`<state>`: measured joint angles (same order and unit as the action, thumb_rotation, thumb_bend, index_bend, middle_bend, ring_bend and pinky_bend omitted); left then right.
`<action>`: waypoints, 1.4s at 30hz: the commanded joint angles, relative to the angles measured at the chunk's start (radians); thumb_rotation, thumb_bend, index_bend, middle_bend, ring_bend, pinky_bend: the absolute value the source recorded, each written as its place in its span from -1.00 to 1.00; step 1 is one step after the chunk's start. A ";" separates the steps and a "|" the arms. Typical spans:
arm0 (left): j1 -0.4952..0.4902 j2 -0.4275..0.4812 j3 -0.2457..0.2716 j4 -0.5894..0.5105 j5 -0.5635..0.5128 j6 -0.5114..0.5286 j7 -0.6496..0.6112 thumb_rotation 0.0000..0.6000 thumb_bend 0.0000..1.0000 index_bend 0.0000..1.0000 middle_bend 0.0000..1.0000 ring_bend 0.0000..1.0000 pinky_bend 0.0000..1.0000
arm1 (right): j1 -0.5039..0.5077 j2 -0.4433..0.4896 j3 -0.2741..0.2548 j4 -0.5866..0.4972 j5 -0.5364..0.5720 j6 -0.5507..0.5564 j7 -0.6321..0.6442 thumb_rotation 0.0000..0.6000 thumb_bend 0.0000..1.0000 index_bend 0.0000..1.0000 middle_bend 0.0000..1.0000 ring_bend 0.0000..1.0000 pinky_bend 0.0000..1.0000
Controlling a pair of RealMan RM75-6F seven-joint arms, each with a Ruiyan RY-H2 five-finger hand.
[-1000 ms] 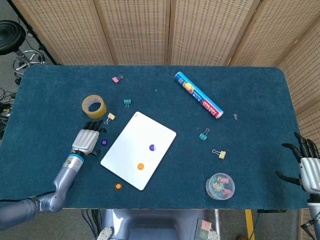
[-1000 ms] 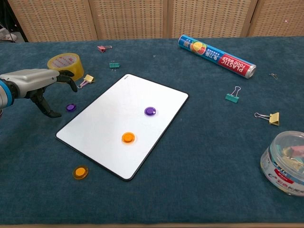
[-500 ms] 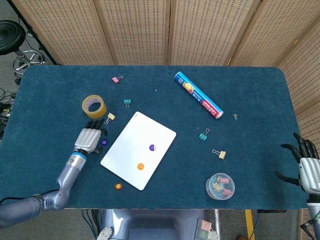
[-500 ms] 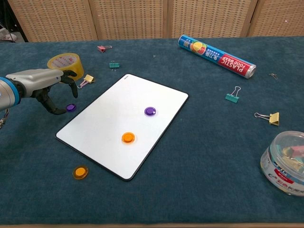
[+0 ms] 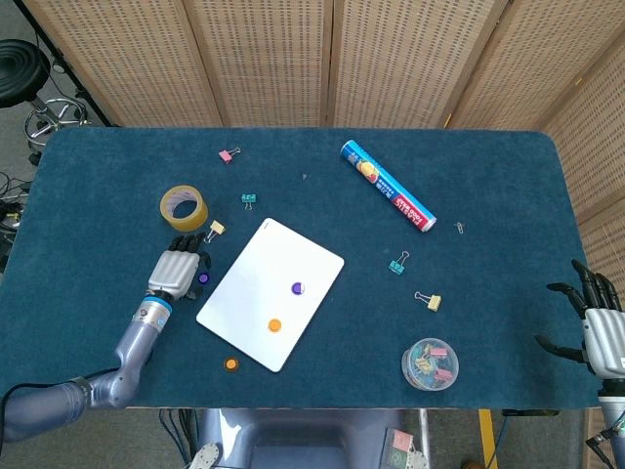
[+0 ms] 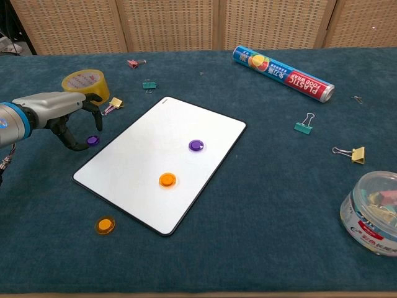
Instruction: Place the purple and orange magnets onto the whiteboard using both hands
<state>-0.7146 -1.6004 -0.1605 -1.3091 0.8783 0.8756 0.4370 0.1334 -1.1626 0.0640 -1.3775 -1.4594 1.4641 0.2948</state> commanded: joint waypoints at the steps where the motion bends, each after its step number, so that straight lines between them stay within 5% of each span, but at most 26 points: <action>1: -0.003 -0.004 0.001 0.004 -0.003 -0.002 0.000 1.00 -0.41 -0.18 -1.00 -1.00 -1.00 | 0.000 -0.001 0.001 0.001 -0.001 -0.003 -0.002 1.00 -1.00 -0.46 -1.00 -1.00 -1.00; 42: -0.011 -0.034 0.008 0.033 -0.044 0.013 0.004 1.00 -0.35 -0.06 -1.00 -1.00 -1.00 | -0.011 0.005 0.020 0.000 -0.003 -0.030 0.022 1.00 -1.00 -0.46 -1.00 -1.00 -1.00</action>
<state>-0.7255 -1.6345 -0.1528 -1.2758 0.8344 0.8891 0.4407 0.1220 -1.1576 0.0843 -1.3778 -1.4629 1.4346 0.3168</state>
